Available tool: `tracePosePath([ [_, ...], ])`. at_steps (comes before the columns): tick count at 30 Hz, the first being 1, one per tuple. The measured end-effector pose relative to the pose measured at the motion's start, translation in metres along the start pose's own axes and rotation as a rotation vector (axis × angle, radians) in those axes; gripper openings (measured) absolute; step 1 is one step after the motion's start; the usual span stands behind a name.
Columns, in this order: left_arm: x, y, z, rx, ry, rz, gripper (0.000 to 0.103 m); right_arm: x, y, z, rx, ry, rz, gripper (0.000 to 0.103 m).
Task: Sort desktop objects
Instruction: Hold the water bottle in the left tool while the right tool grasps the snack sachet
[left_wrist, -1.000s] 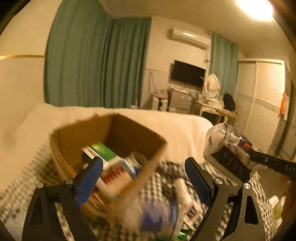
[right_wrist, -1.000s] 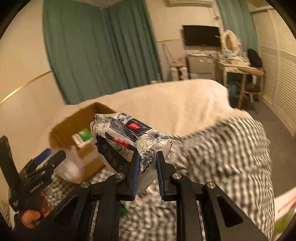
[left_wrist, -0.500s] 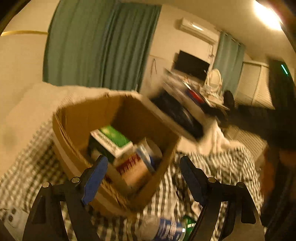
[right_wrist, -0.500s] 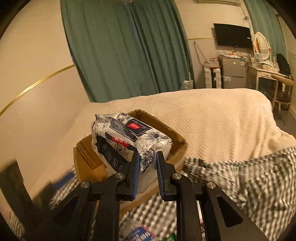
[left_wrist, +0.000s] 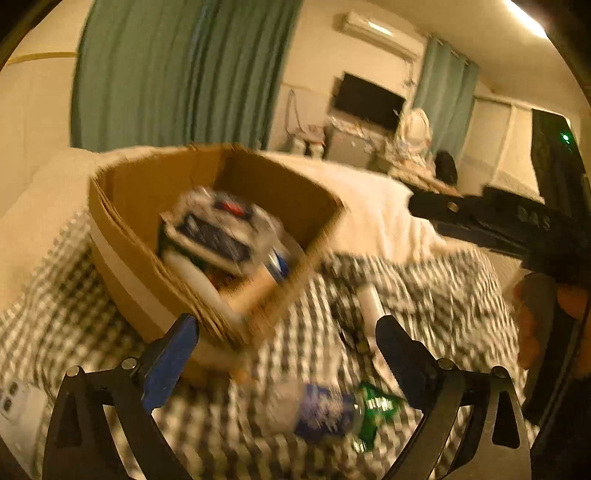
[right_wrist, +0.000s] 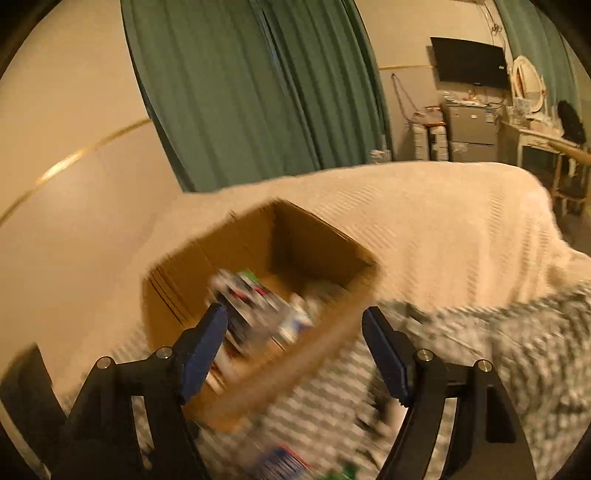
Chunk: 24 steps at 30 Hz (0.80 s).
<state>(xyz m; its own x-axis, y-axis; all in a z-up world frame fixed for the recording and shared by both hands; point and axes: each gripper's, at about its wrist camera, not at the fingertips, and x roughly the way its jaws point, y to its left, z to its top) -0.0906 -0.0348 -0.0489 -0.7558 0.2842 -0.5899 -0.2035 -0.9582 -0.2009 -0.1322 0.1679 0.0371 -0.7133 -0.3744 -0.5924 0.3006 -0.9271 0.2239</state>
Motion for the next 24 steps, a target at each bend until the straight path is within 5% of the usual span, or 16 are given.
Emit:
tracePosePath([
  [5, 0.014, -0.025, -0.038, 0.068, 0.122, -0.065, 0.099, -0.014, -0.045, -0.057, 0.010, 0.096, -0.088, 0.075],
  [13, 0.058, -0.041, -0.061, 0.120, 0.271, -0.010, 0.099, 0.028, -0.068, -0.128, -0.038, 0.287, -0.164, 0.075],
  [19, 0.084, -0.032, -0.069, 0.091, 0.352, 0.047, 0.099, 0.060, -0.065, -0.131, -0.057, 0.353, -0.117, 0.075],
  [24, 0.100, -0.020, -0.068, 0.021, 0.380, 0.050, 0.100, 0.092, -0.067, -0.134, -0.089, 0.429, -0.160, 0.076],
])
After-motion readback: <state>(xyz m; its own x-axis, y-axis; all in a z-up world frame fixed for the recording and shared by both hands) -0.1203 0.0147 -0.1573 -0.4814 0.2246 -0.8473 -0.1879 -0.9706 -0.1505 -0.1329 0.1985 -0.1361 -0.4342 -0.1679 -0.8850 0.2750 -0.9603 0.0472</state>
